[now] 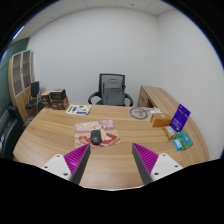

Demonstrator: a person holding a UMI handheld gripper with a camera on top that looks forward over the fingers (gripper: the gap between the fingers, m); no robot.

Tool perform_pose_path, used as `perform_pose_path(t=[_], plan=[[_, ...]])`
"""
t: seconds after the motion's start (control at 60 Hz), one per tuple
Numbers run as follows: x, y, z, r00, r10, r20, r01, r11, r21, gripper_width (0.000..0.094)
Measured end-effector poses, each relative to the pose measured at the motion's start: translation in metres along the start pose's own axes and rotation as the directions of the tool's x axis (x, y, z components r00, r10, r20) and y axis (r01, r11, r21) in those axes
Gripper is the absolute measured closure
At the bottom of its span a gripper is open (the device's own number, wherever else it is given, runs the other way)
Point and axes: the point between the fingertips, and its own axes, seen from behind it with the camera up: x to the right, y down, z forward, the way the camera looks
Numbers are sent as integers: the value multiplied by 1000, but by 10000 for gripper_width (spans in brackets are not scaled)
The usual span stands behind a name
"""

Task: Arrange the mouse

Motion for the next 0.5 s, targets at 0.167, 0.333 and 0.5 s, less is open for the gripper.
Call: perform_pose_path(t=[0.167, 0.333, 0.5], plan=[[33, 38, -75, 999, 12, -38, -13, 1000, -17, 73], [65, 62, -109, 995, 36, -96, -38, 999, -21, 72], [83, 70, -118, 991, 53, -124, -56, 998, -17, 71]])
